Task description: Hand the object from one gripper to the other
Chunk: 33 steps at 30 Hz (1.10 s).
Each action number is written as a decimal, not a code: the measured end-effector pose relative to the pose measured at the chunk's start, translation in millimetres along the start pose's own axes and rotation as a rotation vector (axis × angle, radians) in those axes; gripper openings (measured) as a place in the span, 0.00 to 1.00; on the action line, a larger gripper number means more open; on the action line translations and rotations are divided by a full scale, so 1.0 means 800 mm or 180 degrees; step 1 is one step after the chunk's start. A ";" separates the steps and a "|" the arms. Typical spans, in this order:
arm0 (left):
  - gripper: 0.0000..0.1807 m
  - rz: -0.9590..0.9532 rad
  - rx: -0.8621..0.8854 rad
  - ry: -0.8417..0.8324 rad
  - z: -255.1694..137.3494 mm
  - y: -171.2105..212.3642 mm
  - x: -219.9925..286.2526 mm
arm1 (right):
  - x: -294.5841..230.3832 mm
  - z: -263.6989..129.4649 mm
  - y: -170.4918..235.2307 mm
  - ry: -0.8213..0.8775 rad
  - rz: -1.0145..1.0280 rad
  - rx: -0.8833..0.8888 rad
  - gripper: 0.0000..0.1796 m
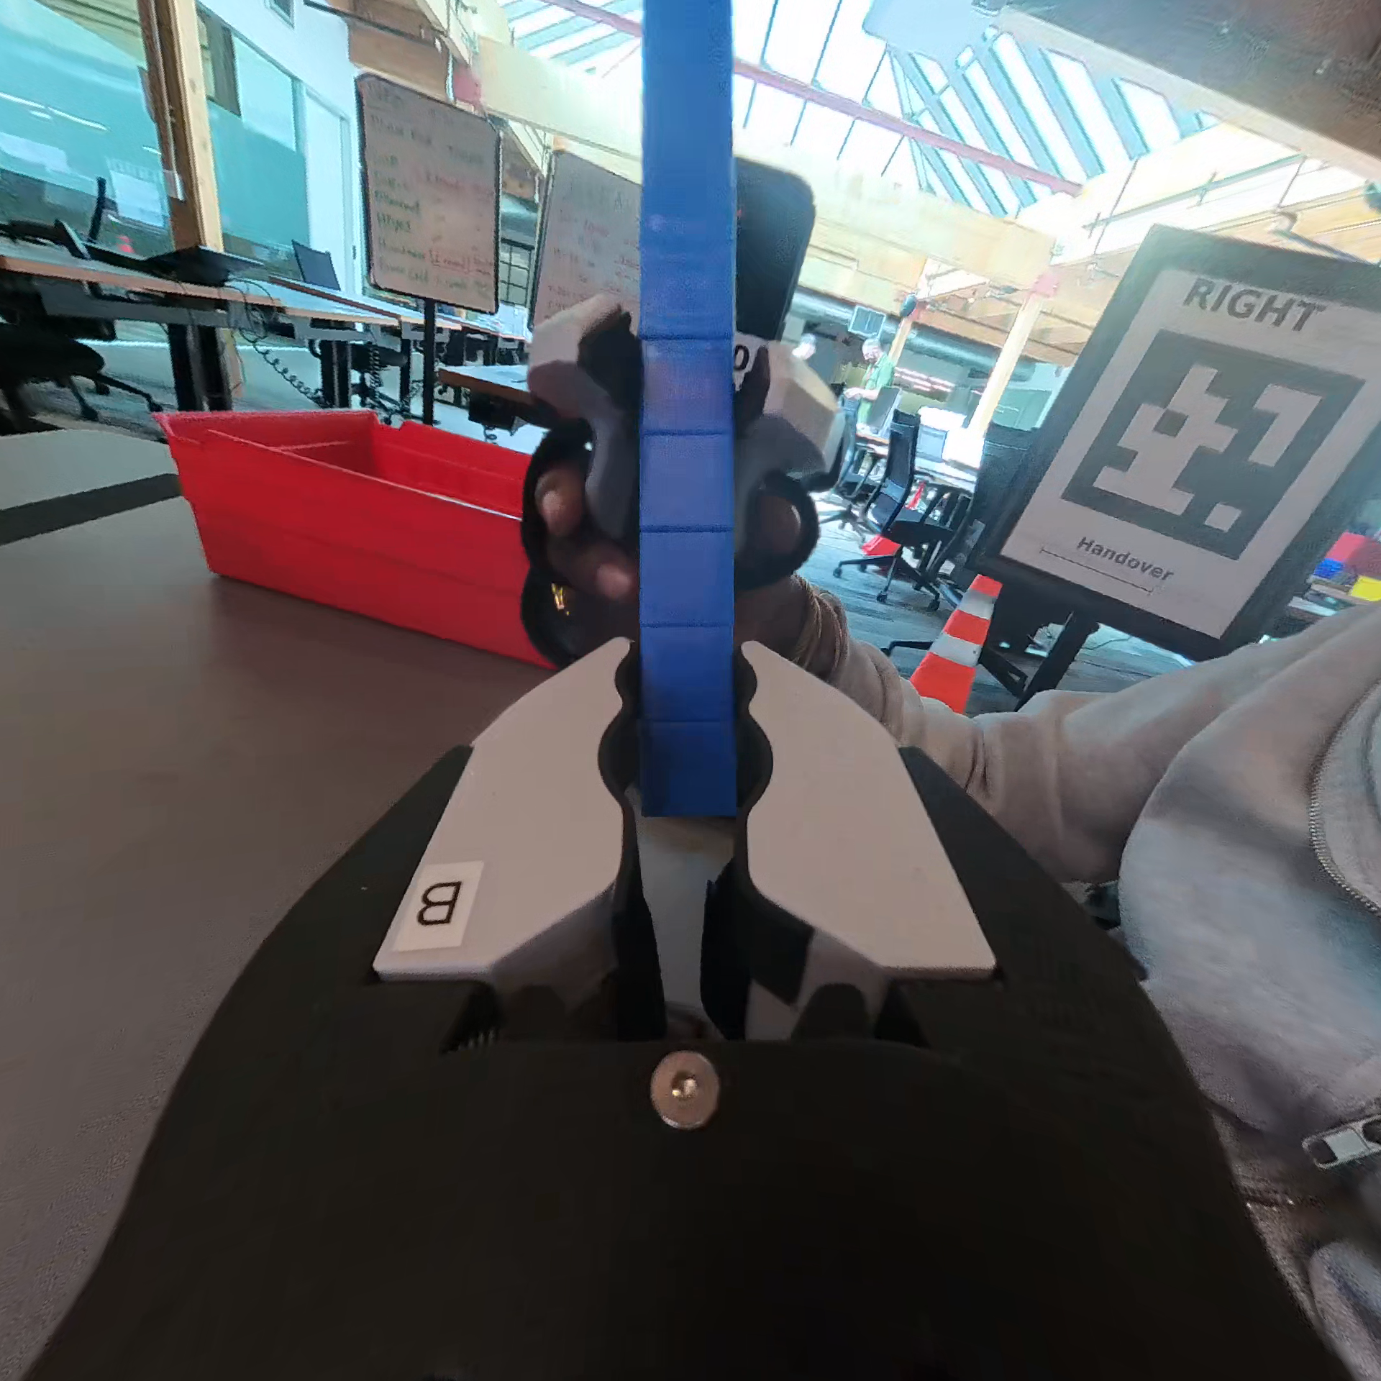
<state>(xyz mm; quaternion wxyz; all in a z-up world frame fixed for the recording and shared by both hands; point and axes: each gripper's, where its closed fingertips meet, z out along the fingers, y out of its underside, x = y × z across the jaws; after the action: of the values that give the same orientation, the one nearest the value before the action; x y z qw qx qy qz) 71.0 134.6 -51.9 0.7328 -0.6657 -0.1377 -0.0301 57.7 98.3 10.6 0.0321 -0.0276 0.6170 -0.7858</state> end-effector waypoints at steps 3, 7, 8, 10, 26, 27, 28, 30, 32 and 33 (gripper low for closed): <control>0.18 0.0084 -0.0123 -0.0043 0.001 0.004 0.000 | -0.009 0.000 0.008 -0.0144 0.0027 -0.0234 0.14; 0.39 0.0295 0.0124 -0.0342 -0.019 -0.028 -0.013 | -0.005 0.002 0.038 -0.0125 0.0089 -0.0673 0.13; 0.39 0.0330 0.0247 -0.0425 -0.026 -0.038 -0.016 | -0.005 0.004 0.048 -0.0123 0.0088 -0.0825 0.13; 0.38 0.0368 0.0458 -0.0426 -0.034 -0.054 -0.014 | -0.009 0.008 0.071 -0.0183 0.0106 -0.1125 0.13; 0.12 0.0269 0.0315 -0.0269 -0.031 -0.043 -0.008 | -0.013 0.008 0.038 -0.0265 0.0208 -0.0617 0.29; 0.12 0.0272 0.0277 -0.0258 -0.028 -0.040 -0.007 | -0.013 0.006 0.025 -0.0265 0.0212 -0.0401 0.24; 0.12 0.0288 0.0238 -0.0253 -0.025 -0.037 -0.007 | -0.013 0.005 0.017 -0.0268 0.0232 -0.0260 0.21; 0.12 0.0329 0.0171 -0.0216 -0.020 -0.031 -0.003 | -0.011 0.006 0.020 -0.0254 0.0289 -0.0273 0.13; 0.12 0.0347 0.0136 -0.0227 -0.019 -0.029 -0.003 | -0.011 0.007 0.024 -0.0275 0.0302 -0.0320 0.12; 0.14 0.0369 0.0121 -0.0210 -0.020 -0.030 -0.001 | -0.012 0.007 0.025 -0.0284 0.0293 -0.0346 0.12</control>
<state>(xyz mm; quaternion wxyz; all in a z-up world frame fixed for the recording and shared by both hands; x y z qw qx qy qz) 67.1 116.0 -30.3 0.7409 -0.6591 -0.1236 0.0369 68.0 88.7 -7.6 0.0941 -0.0359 0.6573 -0.7469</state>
